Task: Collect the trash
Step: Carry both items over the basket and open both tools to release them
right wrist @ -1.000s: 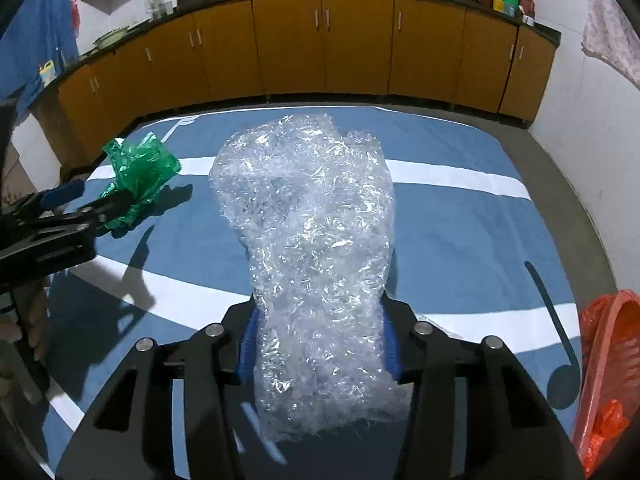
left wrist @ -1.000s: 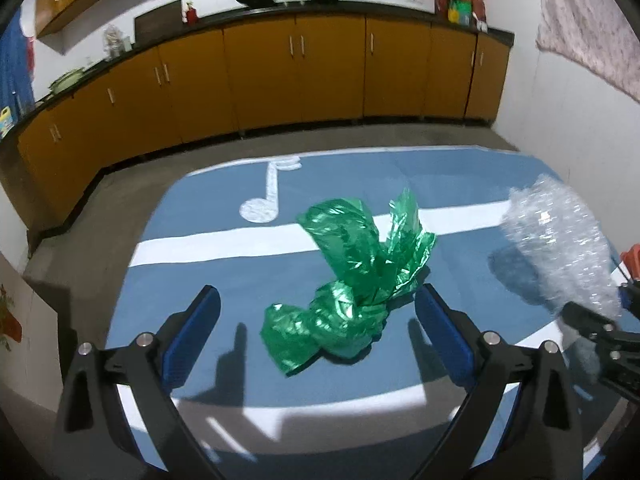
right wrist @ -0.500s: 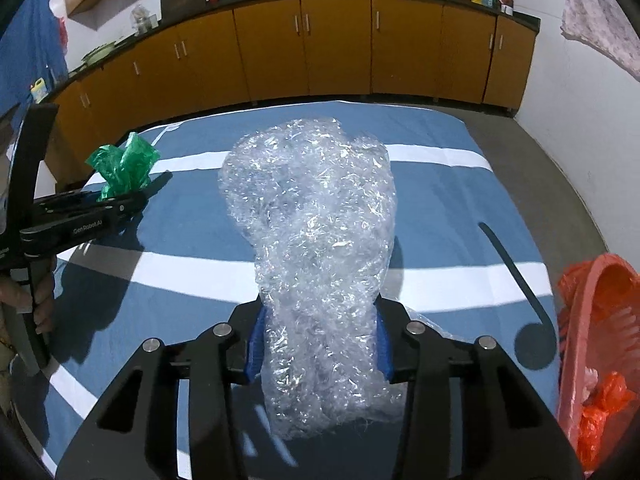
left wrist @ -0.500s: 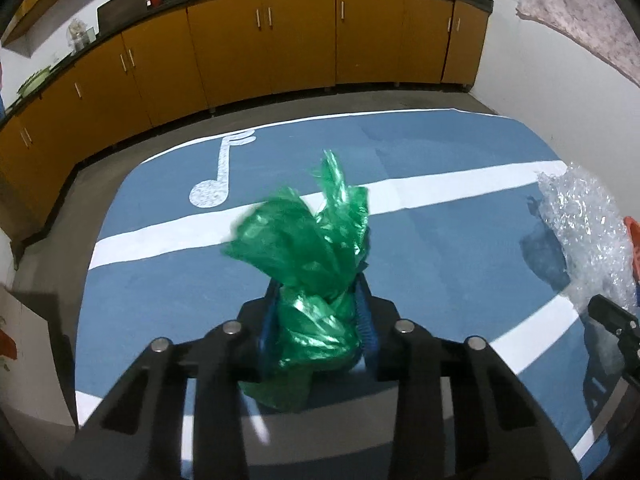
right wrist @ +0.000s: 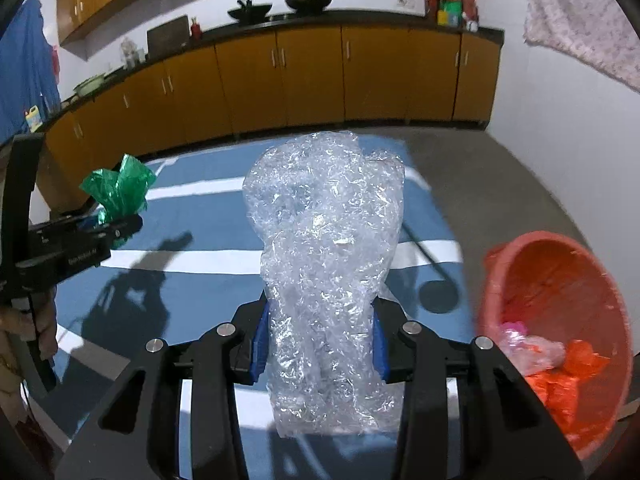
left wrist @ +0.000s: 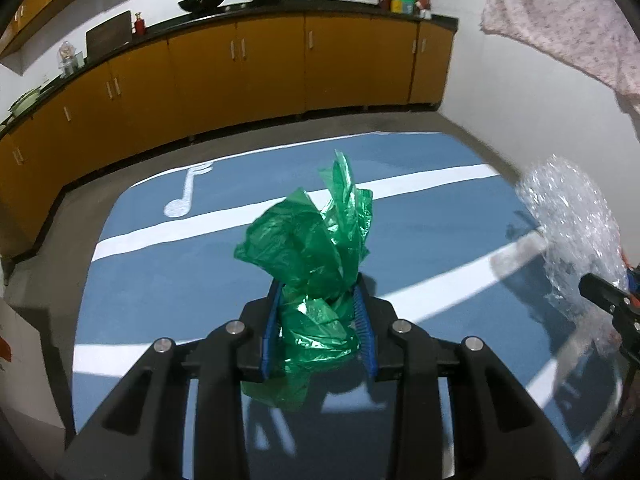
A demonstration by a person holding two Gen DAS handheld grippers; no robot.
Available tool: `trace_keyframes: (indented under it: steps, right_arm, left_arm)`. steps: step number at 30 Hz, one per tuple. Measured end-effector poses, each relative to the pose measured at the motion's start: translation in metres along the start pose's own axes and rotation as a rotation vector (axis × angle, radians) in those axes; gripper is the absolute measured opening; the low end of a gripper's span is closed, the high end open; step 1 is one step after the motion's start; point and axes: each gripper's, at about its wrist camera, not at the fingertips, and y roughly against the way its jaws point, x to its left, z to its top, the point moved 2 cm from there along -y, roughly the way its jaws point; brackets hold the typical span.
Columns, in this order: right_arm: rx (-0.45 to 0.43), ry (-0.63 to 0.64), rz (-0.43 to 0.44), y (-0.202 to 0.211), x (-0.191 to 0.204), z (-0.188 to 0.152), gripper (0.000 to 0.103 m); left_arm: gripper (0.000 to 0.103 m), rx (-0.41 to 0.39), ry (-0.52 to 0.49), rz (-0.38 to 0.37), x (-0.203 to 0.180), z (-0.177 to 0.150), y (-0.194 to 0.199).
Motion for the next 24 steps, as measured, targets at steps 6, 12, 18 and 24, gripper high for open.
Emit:
trace_keyframes:
  steps: [6,12,18,24]
  right_arm:
    - [-0.071,-0.017,-0.050,0.043,-0.020,-0.003,0.041]
    - [-0.115,-0.050,-0.096,0.072,-0.042,-0.010,0.041]
    - [-0.137,-0.096,-0.140,0.093,-0.059,-0.017,0.041]
    - [-0.157,-0.132,-0.189,0.108,-0.081,-0.028,0.041]
  left_arm:
    - [0.033,-0.034,-0.004,-0.067,-0.039,-0.004,0.030]
    - [0.033,-0.079,-0.037,-0.114,-0.068,-0.002,0.059]
    - [0.033,-0.103,-0.056,-0.141,-0.096,-0.001,0.080]
    - [0.033,-0.123,-0.093,-0.148,-0.121,0.001,0.094]
